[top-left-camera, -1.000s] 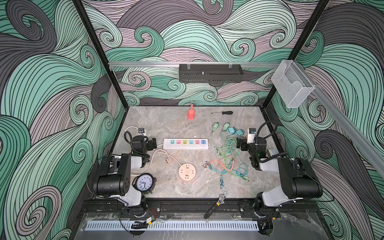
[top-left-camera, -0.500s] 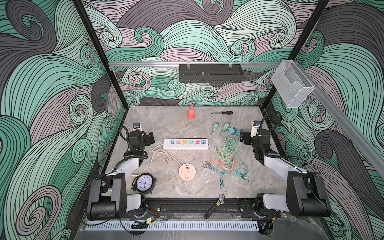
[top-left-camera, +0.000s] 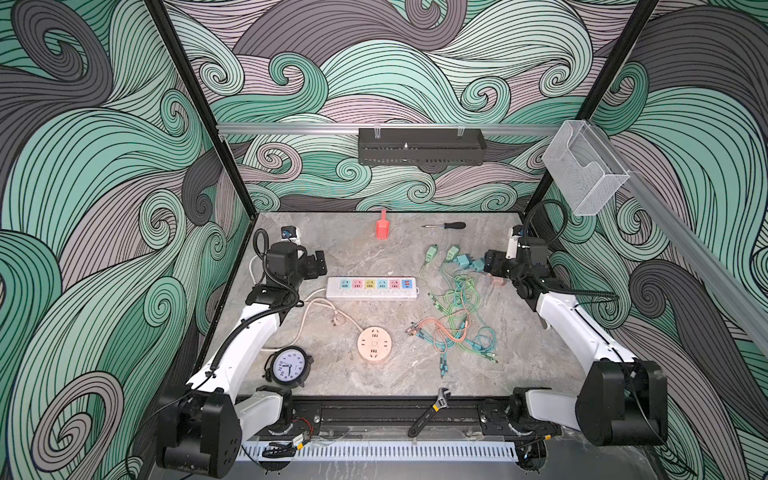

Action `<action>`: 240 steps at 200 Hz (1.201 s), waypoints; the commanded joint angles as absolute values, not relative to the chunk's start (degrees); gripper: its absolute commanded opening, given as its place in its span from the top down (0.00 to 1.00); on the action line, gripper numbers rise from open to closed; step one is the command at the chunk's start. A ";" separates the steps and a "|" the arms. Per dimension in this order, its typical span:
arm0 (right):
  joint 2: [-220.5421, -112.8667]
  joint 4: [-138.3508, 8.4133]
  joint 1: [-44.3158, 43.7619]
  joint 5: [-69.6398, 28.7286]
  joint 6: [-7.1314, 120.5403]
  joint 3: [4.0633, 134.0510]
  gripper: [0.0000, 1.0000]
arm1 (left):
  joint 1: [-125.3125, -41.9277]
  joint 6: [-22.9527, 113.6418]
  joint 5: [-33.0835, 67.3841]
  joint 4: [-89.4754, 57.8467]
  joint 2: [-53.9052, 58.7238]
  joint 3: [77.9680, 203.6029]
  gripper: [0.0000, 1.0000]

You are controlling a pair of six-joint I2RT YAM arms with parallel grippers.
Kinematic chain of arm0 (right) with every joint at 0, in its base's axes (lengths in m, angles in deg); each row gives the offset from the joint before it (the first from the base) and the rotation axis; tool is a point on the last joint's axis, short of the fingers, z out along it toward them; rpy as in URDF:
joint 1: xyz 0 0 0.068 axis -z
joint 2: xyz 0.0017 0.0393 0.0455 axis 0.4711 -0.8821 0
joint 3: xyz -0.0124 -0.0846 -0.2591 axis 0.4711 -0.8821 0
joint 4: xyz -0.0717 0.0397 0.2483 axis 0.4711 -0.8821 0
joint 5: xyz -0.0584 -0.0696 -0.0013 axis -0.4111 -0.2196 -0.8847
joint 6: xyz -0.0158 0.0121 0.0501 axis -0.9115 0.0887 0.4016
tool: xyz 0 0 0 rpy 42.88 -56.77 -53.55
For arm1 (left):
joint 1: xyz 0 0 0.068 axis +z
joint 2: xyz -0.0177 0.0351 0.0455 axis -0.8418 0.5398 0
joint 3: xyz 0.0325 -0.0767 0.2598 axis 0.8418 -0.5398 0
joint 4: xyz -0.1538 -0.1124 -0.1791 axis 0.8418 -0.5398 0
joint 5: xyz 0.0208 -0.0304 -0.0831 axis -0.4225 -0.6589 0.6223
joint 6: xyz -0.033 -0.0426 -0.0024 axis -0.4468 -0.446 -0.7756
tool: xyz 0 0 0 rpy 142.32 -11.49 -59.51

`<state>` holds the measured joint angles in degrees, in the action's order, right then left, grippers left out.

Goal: Insert the plug
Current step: 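Move the right gripper down over the pink charger plug while the left arm rises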

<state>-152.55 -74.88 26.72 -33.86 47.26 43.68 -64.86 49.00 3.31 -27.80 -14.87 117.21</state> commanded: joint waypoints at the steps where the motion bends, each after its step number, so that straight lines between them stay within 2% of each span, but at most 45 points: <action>1: -152.97 -83.74 26.66 -36.65 50.02 46.34 0.18 | -65.39 47.30 6.61 -38.21 -16.74 120.87 0.03; 72: -158.54 -86.12 30.82 -34.20 57.38 47.64 0.24 | -65.86 48.10 12.03 -48.64 -22.56 123.80 0.04; 144: -165.08 -84.97 30.98 -36.04 69.42 47.64 0.21 | -65.86 49.19 17.23 -51.58 -28.53 121.44 0.04; 240: -172.39 -77.95 31.80 -35.52 90.93 47.06 0.35 | -65.88 51.49 20.24 -52.88 -29.32 122.13 0.03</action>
<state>-170.45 -79.58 31.33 -34.69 82.71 46.28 -65.71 49.85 18.48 -50.71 -28.60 120.82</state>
